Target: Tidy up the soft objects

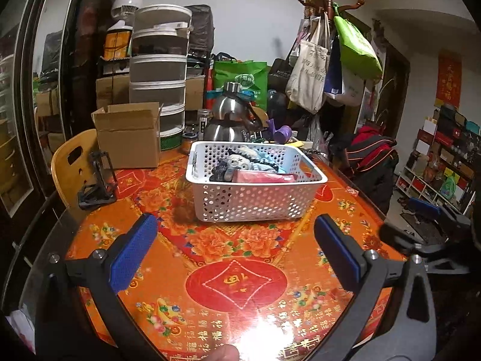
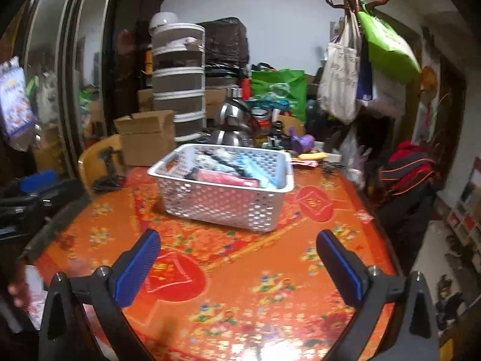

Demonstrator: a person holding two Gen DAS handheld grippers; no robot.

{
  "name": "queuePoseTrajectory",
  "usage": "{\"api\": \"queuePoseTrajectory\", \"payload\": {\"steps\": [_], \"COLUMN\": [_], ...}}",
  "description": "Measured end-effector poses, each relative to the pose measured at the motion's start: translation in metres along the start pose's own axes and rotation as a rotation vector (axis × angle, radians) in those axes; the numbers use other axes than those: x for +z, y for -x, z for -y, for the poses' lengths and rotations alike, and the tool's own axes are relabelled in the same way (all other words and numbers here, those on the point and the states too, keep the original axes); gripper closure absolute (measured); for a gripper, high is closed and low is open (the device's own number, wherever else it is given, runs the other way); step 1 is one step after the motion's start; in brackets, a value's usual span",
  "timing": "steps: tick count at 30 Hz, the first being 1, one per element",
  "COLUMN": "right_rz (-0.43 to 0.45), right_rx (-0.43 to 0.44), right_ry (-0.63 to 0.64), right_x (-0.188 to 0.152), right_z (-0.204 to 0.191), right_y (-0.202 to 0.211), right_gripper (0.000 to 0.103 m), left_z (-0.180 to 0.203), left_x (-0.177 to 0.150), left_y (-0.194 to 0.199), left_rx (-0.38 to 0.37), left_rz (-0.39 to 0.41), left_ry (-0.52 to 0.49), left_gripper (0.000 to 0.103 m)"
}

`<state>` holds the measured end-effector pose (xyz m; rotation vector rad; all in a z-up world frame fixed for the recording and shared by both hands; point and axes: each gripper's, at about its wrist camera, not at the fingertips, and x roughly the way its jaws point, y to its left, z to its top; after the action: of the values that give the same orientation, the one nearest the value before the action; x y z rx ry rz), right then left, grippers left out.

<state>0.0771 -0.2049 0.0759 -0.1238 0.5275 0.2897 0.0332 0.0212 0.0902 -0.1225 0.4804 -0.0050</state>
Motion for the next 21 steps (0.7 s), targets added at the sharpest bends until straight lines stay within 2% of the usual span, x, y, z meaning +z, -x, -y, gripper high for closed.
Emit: {"api": "queuePoseTrajectory", "payload": {"steps": [4,21], "right_rz": [-0.004,-0.01], "right_rx": [0.032,0.029], "right_ry": [-0.039,-0.046], "right_x": [0.004,0.007], "right_z": [0.006,0.008], "right_y": [-0.005,-0.01], "right_gripper": [0.0,0.0], "left_z": [0.009,0.014], "left_x": [0.003,0.008], "left_y": [0.002,-0.02], "left_rx": [0.019,0.026], "left_rz": [0.0,-0.033], "left_ry": [-0.022,-0.038], "left_gripper": [0.0,0.0]}}
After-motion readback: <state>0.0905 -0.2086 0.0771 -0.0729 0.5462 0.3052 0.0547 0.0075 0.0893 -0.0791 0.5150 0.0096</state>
